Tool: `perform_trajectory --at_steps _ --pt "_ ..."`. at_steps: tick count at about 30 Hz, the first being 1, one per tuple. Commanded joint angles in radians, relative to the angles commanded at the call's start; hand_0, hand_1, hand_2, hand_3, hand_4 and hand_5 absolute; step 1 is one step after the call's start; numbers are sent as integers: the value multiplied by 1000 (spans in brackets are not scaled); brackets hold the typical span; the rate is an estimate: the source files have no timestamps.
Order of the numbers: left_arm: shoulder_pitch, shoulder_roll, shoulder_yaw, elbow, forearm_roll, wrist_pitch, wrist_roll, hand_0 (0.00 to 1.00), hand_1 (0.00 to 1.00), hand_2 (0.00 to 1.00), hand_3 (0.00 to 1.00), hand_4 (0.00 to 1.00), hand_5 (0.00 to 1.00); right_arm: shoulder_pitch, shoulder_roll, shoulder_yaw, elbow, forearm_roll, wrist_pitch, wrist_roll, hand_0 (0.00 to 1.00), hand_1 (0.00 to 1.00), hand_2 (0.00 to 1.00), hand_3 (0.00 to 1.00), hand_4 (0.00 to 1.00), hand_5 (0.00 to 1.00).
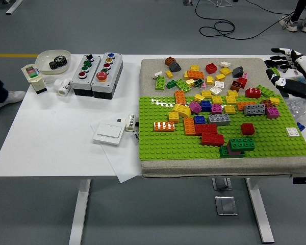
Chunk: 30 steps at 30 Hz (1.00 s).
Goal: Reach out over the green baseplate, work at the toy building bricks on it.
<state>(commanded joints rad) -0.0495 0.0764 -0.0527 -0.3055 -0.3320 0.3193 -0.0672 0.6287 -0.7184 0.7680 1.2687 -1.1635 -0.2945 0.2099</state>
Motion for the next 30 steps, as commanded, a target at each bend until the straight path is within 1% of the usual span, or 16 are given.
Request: perform_trajectory --at_steps 3,4,7,9,10,13,15,16,19,21,22,25,27,28,29,30 --pt "0 0 1 0 -2 0 0 622 726 701 559 596 615 11 4 -7 -8 -20 3 1 739 746 788 887 643 307" --pt "0 0 1 0 -3 0 -1 619 726 701 559 597 613 22 9 -12 -18 -42 9 1 665 707 759 812 720 216" --pt "0 -1 2 0 -6 0 -2 619 726 701 559 597 613 38 16 -21 -36 -77 22 1 665 707 759 812 720 216" --pt "-1 -1 3 0 -8 0 -2 619 726 701 559 597 613 54 20 -29 -54 -111 56 -7 665 707 759 812 720 216" --pt "-1 -1 3 0 -9 -1 -3 616 726 701 560 596 612 66 23 -31 -67 -136 93 -25 648 688 748 795 795 185" --pt "-1 0 2 0 -9 0 -2 616 726 701 560 596 612 93 32 -43 -101 -181 208 -36 648 688 748 795 795 185" --pt "-2 0 2 0 -9 0 -2 616 726 701 560 596 612 112 41 -50 -127 -236 260 -29 648 688 748 795 795 185" --pt "-2 0 3 0 -10 0 -3 609 726 701 559 597 613 123 44 -57 -140 -271 278 -19 555 628 690 728 976 140" --pt "-4 0 5 0 -16 0 -4 609 726 701 559 597 613 150 48 -81 -162 -375 320 5 555 628 690 728 976 140" --pt "-5 0 7 0 -20 -1 -6 609 726 701 559 597 613 166 50 -100 -174 -438 341 9 555 628 690 728 976 140" --pt "-5 0 7 0 -21 -1 -6 609 725 701 559 597 613 174 51 -110 -181 -454 344 8 509 614 680 723 998 153" --pt "-5 1 8 0 -22 -1 -6 609 725 701 559 597 613 189 57 -132 -200 -467 343 6 509 614 680 723 998 153" --pt "-4 1 7 0 -24 -1 -6 609 725 701 559 597 613 216 78 -167 -236 -501 346 -1 509 614 680 723 998 153" --pt "-4 0 6 0 -24 -1 -5 607 725 702 559 597 613 226 86 -182 -247 -516 356 -4 468 603 677 736 998 187" --pt "-3 0 6 0 -24 -1 -5 607 725 702 559 597 613 229 88 -187 -251 -521 359 -5 468 603 677 736 998 187" --pt "-3 0 5 0 -22 0 -4 607 725 702 559 597 613 247 102 -210 -268 -548 382 -3 468 603 677 736 998 187"
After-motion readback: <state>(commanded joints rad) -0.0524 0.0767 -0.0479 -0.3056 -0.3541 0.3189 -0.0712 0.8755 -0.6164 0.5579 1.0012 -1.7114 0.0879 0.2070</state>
